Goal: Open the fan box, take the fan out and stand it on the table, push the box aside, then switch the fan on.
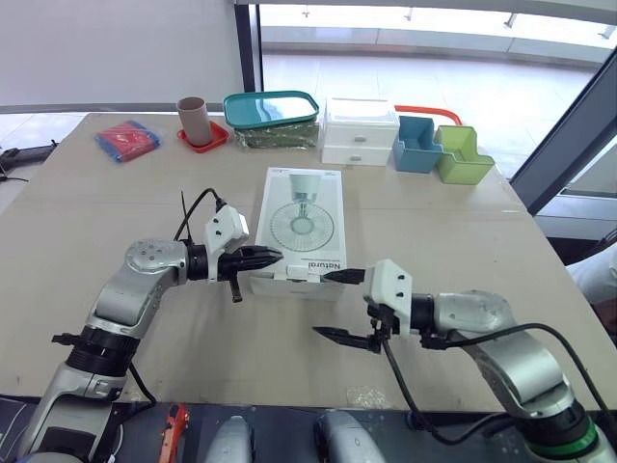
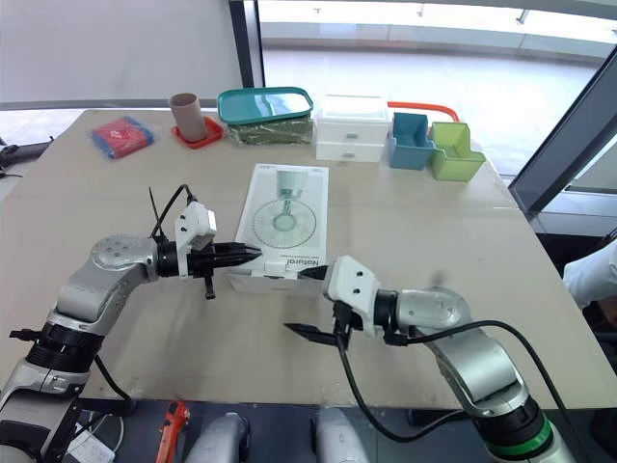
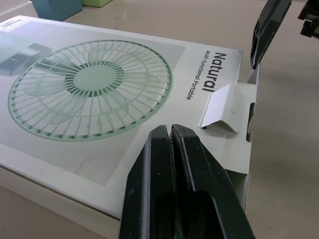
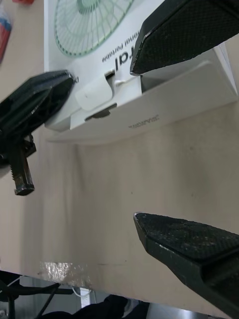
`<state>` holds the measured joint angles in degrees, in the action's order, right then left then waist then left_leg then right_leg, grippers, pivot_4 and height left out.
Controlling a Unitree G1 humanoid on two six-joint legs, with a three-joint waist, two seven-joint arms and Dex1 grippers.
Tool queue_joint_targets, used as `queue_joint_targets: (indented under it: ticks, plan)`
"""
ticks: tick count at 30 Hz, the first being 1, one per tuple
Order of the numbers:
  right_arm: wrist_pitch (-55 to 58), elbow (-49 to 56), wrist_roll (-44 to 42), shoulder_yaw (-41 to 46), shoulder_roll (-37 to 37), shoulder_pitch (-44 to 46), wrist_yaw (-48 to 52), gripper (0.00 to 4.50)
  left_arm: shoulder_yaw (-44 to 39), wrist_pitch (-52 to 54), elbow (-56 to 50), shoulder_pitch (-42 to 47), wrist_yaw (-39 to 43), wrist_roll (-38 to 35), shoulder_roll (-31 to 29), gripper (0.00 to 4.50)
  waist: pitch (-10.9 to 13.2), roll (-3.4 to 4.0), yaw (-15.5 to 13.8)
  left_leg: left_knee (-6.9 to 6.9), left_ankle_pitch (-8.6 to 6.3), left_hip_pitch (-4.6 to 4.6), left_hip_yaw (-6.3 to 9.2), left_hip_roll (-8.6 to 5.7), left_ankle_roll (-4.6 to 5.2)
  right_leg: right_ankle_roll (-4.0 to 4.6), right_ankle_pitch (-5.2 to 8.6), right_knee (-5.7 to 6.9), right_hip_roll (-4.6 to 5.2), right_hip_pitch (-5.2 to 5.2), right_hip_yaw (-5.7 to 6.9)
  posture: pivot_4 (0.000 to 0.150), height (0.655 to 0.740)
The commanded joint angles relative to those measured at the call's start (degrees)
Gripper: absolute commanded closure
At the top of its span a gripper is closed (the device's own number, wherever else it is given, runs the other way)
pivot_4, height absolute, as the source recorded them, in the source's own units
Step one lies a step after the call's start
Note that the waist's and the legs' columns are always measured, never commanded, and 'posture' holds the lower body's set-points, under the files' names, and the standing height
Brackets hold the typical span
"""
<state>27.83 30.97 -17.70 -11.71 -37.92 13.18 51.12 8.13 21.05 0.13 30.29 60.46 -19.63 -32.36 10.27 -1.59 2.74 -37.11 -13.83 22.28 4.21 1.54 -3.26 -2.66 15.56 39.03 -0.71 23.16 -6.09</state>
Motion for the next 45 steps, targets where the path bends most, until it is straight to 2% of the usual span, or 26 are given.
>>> queue_joint_targets:
  ticks: [1, 10, 17, 23, 31, 39, 45]
  plan:
    - [-1.1, 0.5, 0.7, -0.2, -1.2, -0.4, 0.6, 0.00, 1.6, 1.6, 1.2, -1.1, 0.0, 1.4, 0.0, 4.30, 0.0, 0.00, 0.0, 0.00, 0.00, 0.00, 0.00, 0.00, 0.00, 0.00, 0.00, 0.00, 0.00, 0.00, -0.01, 0.150, 0.7400]
    - [2.6, 2.7, -3.5, 0.8, -4.0, -2.7, 3.6, 0.00, 1.3, 2.3, 0.8, -1.5, -0.1, 1.2, -0.3, 4.30, 0.0, -0.02, 0.0, -0.06, 0.00, -0.05, 0.00, 0.00, 0.00, -0.01, 0.00, 0.00, 0.00, -0.07, 0.00, 0.150, 0.7400]
    - [7.0, 5.5, -9.5, 4.4, -5.2, -0.7, 4.3, 0.00, 1.1, 2.6, 0.5, -1.7, -0.1, 1.1, -0.5, 4.30, 0.0, -0.02, 0.1, -0.08, -0.01, -0.06, 0.00, 0.01, 0.01, -0.01, 0.00, 0.00, -0.02, -0.07, -0.01, 0.150, 0.7400]
    - [6.5, 0.8, -10.2, 9.2, -2.5, 0.7, -0.1, 0.00, 1.3, 3.1, 0.9, -0.8, -0.1, 1.2, -0.2, 4.30, 0.0, -0.02, 0.0, -0.08, -0.02, -0.04, 0.00, -0.01, 0.02, -0.04, 0.02, 0.00, 0.00, -0.07, -0.01, 0.150, 0.7400]
    - [7.7, -2.3, -14.2, 14.4, -0.3, -9.5, -2.0, 0.00, 1.3, 3.7, 0.8, -0.7, 0.0, 0.9, 0.3, 4.30, 0.0, -0.03, 0.0, -0.08, -0.10, -0.01, -0.02, -0.02, 0.15, 0.03, 0.03, -0.01, 0.02, -0.07, -0.03, 0.150, 0.7400]
    - [7.4, -2.0, -12.8, 10.3, 3.5, -11.2, -5.5, 0.00, 0.8, 5.1, 0.8, -0.9, -0.3, -0.2, 0.8, 4.30, 0.0, 0.00, 0.0, -0.12, -0.09, -0.04, -0.05, 0.01, 0.15, -0.06, 0.06, -0.01, -0.02, -0.08, -0.05, 0.150, 0.7400]
    - [4.8, -5.7, -8.4, 7.1, 4.2, -9.8, -6.7, 0.00, 1.0, 5.4, 0.0, -0.9, -0.1, -0.3, 0.9, 4.30, 0.0, -0.01, 0.0, -0.13, -0.10, -0.05, -0.05, 0.00, 0.15, -0.07, 0.06, -0.01, -0.01, -0.08, -0.06, 0.150, 0.7400]
